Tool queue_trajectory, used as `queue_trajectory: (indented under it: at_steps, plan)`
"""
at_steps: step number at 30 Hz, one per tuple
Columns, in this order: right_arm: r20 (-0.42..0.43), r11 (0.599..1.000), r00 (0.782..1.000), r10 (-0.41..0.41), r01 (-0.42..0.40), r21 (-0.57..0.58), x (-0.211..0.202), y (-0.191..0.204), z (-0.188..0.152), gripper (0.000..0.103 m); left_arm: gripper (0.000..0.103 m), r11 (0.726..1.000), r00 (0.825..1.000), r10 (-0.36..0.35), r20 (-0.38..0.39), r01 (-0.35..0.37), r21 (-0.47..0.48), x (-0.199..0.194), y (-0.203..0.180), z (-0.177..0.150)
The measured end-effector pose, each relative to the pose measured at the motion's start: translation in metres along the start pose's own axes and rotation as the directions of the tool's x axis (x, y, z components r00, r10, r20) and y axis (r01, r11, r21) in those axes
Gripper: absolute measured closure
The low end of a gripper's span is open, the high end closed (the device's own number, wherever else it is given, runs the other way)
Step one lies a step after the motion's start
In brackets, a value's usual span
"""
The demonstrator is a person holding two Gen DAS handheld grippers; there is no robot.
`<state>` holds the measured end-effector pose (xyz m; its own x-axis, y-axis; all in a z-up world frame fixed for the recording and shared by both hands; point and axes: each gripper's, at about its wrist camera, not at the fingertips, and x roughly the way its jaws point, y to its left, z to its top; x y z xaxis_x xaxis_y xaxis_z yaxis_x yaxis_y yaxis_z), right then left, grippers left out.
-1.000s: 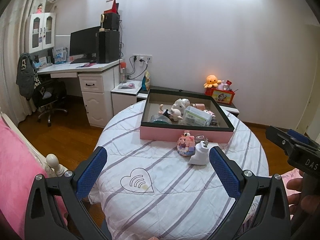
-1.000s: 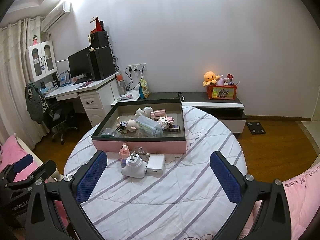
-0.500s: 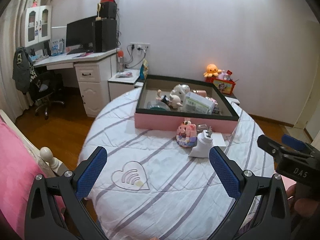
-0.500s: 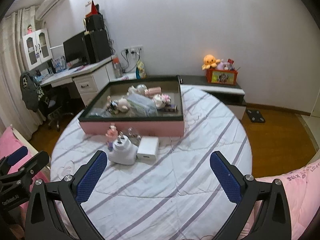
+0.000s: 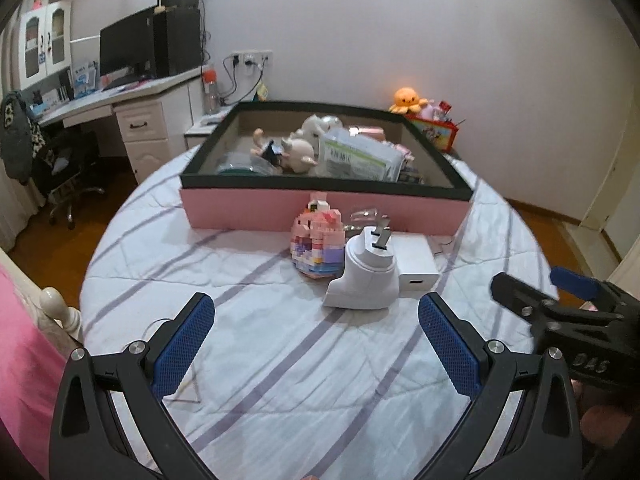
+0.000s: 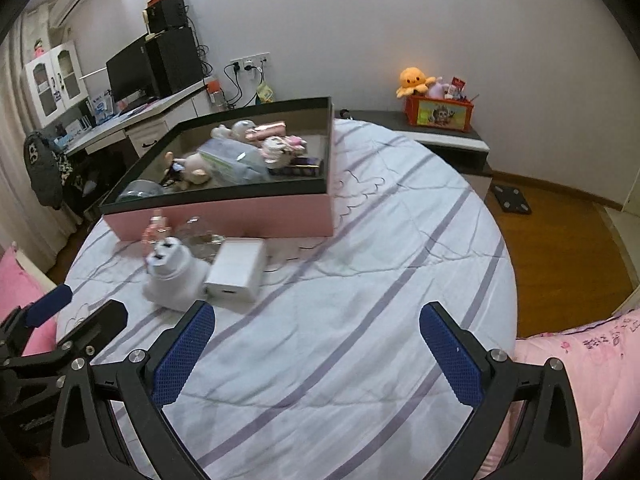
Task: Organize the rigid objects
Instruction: 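Grasp the white plug adapter with the left tool while the right tool grasps the white power bank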
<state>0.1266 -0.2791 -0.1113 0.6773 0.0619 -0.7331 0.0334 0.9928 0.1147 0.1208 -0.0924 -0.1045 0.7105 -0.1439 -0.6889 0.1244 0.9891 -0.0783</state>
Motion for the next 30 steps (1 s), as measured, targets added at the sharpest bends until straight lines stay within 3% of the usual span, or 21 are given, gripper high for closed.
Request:
queue_trajectory:
  at_steps: [9, 11, 13, 15, 22, 29, 30]
  plan:
    - [-0.028, 0.999, 0.999, 0.019, -0.018, 0.036, 0.021, -0.023, 0.003, 0.000, 0.002, 1.000, 0.999, 0.014, -0.052, -0.013, 0.022, 0.044, -0.020, 0.004]
    - [-0.032, 0.999, 0.999, 0.026, -0.025, 0.032, 0.024, -0.021, 0.003, 0.000, 0.013, 1.000, 0.997, 0.015, -0.075, -0.013, 0.025, 0.056, -0.021, 0.005]
    - [-0.038, 0.999, 0.999, 0.034, -0.034, 0.022, 0.028, -0.018, 0.004, 0.000, 0.031, 0.999, 0.992, -0.040, -0.117, 0.040, -0.006, 0.066, -0.016, 0.005]
    - [-0.043, 0.999, 0.998, 0.045, -0.044, 0.014, 0.032, -0.013, 0.006, 0.000, 0.042, 0.998, 0.991, -0.057, -0.118, 0.054, -0.025, 0.066, -0.012, 0.006]
    - [-0.056, 0.996, 0.995, 0.080, -0.082, -0.024, 0.043, 0.010, 0.012, 0.000, 0.044, 0.996, 0.989, -0.091, -0.117, 0.091, -0.010, 0.054, 0.002, 0.001]
    - [-0.089, 0.992, 0.991, 0.102, -0.108, -0.058, 0.063, 0.045, 0.014, 0.001, 0.044, 0.998, 0.992, -0.060, -0.107, 0.059, -0.008, 0.040, 0.027, -0.006]
    - [-0.097, 0.993, 0.991, 0.094, -0.101, -0.067, 0.069, 0.050, 0.014, 0.007, 0.044, 0.998, 0.993, -0.058, -0.105, 0.057, -0.009, 0.040, 0.029, -0.007]
